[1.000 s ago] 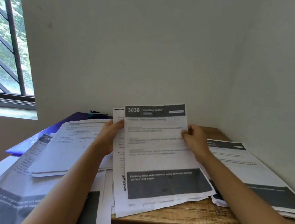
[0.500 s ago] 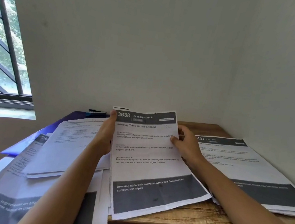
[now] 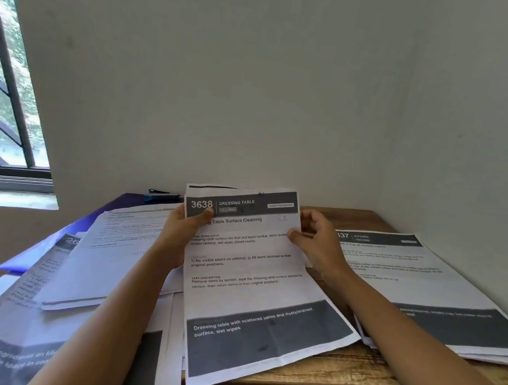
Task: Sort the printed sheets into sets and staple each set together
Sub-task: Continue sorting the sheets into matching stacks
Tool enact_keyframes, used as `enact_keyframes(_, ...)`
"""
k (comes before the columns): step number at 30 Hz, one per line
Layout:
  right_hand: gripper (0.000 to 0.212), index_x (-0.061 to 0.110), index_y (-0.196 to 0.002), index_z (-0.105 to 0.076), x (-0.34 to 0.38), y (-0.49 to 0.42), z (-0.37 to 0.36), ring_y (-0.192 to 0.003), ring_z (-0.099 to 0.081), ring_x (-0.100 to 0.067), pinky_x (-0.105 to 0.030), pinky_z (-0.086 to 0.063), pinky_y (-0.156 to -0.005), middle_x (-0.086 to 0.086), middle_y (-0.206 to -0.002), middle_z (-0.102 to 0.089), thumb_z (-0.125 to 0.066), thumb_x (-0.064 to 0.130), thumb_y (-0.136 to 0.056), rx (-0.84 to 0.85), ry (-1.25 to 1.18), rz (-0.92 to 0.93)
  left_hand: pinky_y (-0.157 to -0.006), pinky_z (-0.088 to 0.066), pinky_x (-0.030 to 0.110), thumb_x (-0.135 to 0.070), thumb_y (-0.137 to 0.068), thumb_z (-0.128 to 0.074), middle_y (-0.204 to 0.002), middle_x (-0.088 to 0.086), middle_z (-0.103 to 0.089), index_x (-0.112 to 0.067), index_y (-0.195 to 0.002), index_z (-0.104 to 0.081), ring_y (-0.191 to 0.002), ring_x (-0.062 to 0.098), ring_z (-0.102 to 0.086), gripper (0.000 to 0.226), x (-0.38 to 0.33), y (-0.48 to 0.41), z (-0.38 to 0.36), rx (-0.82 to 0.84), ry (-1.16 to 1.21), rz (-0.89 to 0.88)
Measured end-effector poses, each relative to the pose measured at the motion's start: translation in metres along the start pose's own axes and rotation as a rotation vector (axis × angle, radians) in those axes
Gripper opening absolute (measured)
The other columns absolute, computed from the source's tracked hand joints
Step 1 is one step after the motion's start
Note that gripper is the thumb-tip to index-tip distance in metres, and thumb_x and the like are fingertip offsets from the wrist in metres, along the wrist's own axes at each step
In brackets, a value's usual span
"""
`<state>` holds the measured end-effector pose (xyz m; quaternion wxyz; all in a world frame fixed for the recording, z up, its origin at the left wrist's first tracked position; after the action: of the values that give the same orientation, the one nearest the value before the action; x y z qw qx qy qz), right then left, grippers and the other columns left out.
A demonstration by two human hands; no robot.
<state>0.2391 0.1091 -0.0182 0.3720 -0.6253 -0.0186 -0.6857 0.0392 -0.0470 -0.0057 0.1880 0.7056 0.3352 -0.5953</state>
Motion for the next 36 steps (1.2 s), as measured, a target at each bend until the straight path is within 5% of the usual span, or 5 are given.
enact_keyframes(6, 0.025, 0.017, -0.080, -0.070, 0.003, 0.003, 0.003, -0.082, -0.064, -0.015, -0.027, -0.052, -0.073, 0.003, -0.085, -0.071, -0.072, -0.007, -0.075, 0.160, 0.076, 0.121, -0.054, -0.059, 0.035, -0.008, -0.090, -0.064, -0.085, 0.011, -0.071, -0.013, -0.097, -0.062, -0.063, 0.020, -0.070, 0.009, 0.001, -0.002, 0.002, -0.033, 0.009, 0.002)
enact_keyframes(12, 0.033, 0.029, -0.073, -0.072, 0.003, 0.003, 0.007, -0.094, -0.065, -0.008, -0.023, -0.053, -0.076, 0.008, -0.096, -0.071, -0.076, -0.003, -0.074, 0.254, 0.110, 0.127, -0.056, -0.060, 0.037, -0.009, -0.090, -0.064, -0.089, 0.014, -0.071, -0.011, -0.101, -0.062, -0.067, 0.023, -0.070, 0.011, 0.002, -0.003, 0.002, -0.016, 0.011, 0.005)
enact_keyframes(16, 0.026, 0.020, -0.087, -0.067, -0.004, -0.004, 0.008, -0.111, -0.055, -0.012, -0.037, -0.047, -0.095, 0.006, -0.123, -0.059, -0.076, -0.001, -0.074, 0.170, 0.112, 0.112, -0.063, -0.061, 0.040, -0.010, -0.090, -0.064, -0.095, 0.013, -0.071, -0.014, -0.103, -0.061, -0.075, 0.026, -0.070, 0.015, 0.002, -0.004, 0.002, -0.002, 0.019, 0.004)
enact_keyframes(20, 0.045, 0.036, -0.092, -0.066, -0.007, -0.007, 0.006, -0.126, -0.049, -0.019, -0.046, -0.045, -0.103, -0.002, -0.139, -0.051, -0.075, -0.004, -0.074, 0.169, 0.000, 0.083, -0.065, -0.061, 0.041, -0.010, -0.090, -0.064, -0.096, 0.013, -0.071, -0.016, -0.102, -0.061, -0.077, 0.027, -0.069, 0.014, 0.001, -0.004, 0.001, 0.009, 0.029, 0.002)
enact_keyframes(36, 0.016, 0.011, -0.100, -0.071, -0.005, -0.009, 0.007, -0.099, -0.066, -0.022, -0.034, -0.057, -0.085, -0.001, -0.110, -0.069, -0.069, 0.012, -0.085, 0.067, -0.114, 0.094, -0.064, -0.061, 0.039, -0.011, -0.091, -0.063, -0.097, 0.013, -0.071, -0.016, -0.101, -0.061, -0.075, 0.025, -0.070, 0.011, 0.002, -0.005, 0.003, -0.010, 0.025, 0.000)
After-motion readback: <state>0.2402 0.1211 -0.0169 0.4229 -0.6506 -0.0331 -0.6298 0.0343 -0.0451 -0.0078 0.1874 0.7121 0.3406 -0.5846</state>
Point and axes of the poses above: each hand's wrist, its own y-axis away from the middle knuckle, its own z-axis out of the back of the hand, x = y × z, the point moved 1 cm from there along -y, towards the middle knuckle
